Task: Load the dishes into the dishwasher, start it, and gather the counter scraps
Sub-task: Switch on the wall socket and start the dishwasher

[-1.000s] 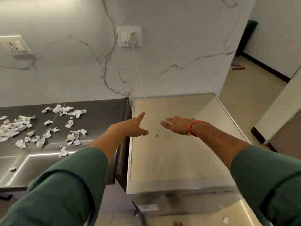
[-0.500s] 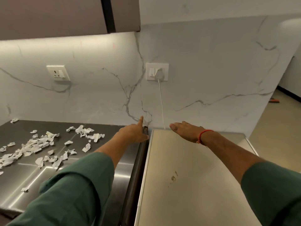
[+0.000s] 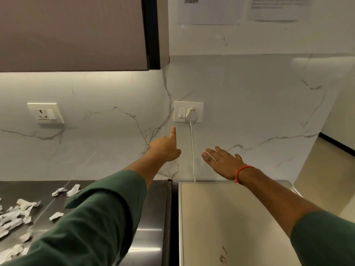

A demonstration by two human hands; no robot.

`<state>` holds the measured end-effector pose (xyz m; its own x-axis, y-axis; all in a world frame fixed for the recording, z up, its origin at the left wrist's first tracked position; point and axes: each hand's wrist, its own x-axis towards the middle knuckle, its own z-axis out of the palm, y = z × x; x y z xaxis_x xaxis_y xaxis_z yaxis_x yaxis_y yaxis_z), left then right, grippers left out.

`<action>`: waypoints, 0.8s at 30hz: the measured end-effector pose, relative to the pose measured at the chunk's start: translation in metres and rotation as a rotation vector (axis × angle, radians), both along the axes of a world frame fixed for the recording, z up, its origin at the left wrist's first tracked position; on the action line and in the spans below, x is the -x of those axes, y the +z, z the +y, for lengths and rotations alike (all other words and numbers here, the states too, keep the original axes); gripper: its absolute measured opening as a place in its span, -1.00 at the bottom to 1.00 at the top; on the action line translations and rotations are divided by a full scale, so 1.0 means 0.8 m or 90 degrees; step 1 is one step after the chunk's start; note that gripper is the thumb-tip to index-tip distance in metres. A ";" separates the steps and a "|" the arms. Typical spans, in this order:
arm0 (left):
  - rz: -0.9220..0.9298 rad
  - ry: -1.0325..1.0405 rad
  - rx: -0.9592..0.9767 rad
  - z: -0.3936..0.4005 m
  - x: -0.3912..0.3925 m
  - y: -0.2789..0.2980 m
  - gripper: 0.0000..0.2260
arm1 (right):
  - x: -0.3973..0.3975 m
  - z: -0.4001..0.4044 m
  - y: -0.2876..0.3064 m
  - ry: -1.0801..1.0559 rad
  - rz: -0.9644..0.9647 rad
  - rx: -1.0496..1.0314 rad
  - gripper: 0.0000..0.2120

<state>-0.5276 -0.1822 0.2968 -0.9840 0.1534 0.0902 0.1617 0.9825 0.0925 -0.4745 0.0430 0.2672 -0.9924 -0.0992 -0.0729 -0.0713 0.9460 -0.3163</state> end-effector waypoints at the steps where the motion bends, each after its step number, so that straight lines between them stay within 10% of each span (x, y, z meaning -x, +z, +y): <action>1: 0.005 -0.005 -0.001 0.002 0.011 0.005 -0.16 | 0.006 0.000 0.002 -0.002 0.006 0.001 -0.12; 24: 0.033 0.003 0.012 0.026 0.081 -0.002 -0.18 | 0.069 0.021 0.005 -0.021 0.051 0.022 -0.25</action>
